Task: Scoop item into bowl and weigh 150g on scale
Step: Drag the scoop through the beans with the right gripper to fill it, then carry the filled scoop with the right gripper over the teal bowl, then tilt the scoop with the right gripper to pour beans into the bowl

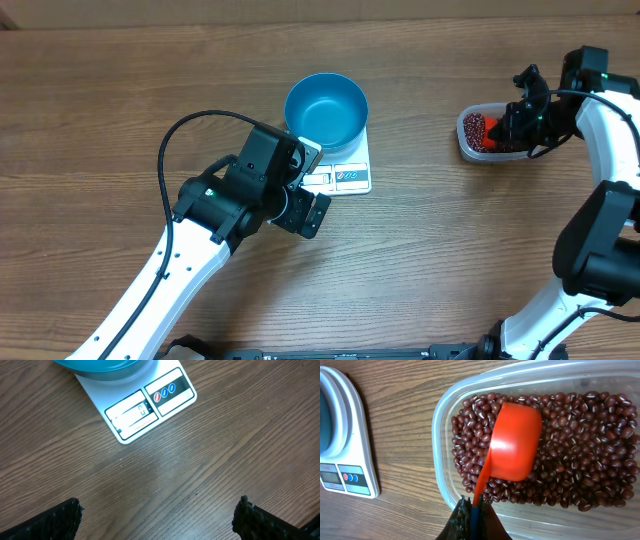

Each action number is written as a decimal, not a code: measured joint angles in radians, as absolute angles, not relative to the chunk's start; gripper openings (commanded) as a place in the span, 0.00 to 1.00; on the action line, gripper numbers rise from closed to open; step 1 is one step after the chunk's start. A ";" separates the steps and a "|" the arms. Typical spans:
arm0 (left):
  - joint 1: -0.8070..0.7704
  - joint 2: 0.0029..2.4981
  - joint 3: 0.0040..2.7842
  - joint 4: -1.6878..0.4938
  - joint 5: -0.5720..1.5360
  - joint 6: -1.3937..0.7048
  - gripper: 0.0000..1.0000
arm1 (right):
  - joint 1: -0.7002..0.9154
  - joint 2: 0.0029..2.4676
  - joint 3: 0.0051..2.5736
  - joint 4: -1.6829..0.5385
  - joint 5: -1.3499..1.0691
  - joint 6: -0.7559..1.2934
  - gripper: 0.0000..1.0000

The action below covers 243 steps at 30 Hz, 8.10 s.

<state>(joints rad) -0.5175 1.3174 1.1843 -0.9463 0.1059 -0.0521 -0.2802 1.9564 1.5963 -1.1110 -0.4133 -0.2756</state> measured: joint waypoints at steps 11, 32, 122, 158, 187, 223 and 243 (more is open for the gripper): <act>-0.517 1.317 1.184 -0.946 0.106 -0.052 0.99 | -0.332 1.958 1.592 -1.115 -0.487 -0.278 0.04; -0.517 1.317 1.184 -0.946 0.106 -0.052 1.00 | -0.367 1.959 1.591 -1.140 -0.529 -0.282 0.04; -0.517 1.317 1.184 -0.946 0.106 -0.052 1.00 | -0.286 1.959 1.588 -1.277 -1.253 -0.493 0.04; -0.517 1.317 1.184 -0.946 0.106 -0.052 1.00 | 0.210 1.950 1.761 -0.980 -0.725 -0.106 0.03; -0.517 1.317 1.184 -0.946 0.106 -0.052 1.00 | 0.379 1.913 1.822 -0.967 -0.267 -0.105 0.04; -0.517 1.317 1.184 -0.946 0.106 -0.052 0.99 | 0.506 1.912 1.822 -1.002 0.009 -0.212 0.04; -0.517 1.317 1.184 -0.946 0.106 -0.052 1.00 | 0.510 1.912 1.831 -0.997 0.011 -0.229 0.04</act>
<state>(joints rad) -0.5175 1.3174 1.1843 -0.9463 0.1059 -0.0521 0.5102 1.9118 1.8309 -0.9974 0.0109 -0.2291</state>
